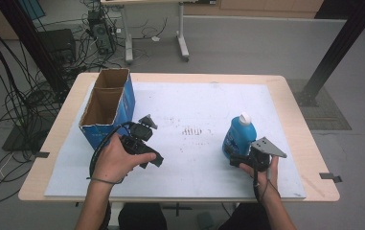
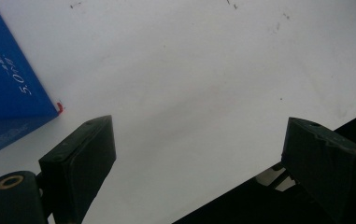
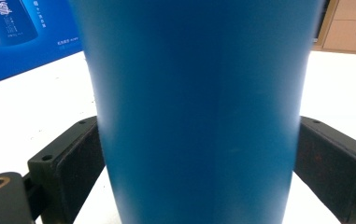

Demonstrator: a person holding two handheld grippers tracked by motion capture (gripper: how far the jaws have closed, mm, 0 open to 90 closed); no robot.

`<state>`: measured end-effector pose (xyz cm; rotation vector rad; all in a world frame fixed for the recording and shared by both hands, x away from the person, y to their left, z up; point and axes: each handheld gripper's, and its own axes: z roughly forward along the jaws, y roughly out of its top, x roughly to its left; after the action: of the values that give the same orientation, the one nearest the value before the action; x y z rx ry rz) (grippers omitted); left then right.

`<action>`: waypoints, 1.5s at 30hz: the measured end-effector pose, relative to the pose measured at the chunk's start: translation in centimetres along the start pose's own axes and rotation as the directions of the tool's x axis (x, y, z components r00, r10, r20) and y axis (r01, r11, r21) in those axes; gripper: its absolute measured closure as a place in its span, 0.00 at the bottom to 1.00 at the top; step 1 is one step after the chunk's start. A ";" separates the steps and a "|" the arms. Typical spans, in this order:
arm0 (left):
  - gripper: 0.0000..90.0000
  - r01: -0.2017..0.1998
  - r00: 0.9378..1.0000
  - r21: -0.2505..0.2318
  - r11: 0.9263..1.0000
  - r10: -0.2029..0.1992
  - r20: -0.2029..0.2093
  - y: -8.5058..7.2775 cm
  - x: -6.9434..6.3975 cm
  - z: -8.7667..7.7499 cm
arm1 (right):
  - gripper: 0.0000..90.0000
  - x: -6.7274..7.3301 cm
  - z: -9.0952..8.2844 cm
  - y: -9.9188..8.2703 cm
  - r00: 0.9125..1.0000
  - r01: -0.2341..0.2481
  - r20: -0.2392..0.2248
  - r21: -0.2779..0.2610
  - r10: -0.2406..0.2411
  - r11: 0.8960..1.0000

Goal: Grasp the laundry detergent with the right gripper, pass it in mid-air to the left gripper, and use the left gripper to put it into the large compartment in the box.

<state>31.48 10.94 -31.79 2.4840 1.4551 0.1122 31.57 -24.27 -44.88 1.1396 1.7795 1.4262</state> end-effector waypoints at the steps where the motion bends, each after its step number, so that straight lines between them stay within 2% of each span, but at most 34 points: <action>1: 0.12 0.001 1.000 -0.001 1.000 -0.001 0.001 0.0 0.0 0.0 | 0.08 0.0 0.0 0.0 1.000 -0.001 0.000 -0.001 0.001 1.000; 45: 0.12 -0.001 1.000 -0.008 1.000 0.001 0.002 0.3 -0.4 -0.1 | 0.09 0.0 -0.2 0.1 1.000 -0.004 -0.005 -0.004 0.004 1.000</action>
<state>31.56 10.51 -31.57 2.4773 1.4498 0.1155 31.42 -24.38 -44.71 1.1387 1.7786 1.4353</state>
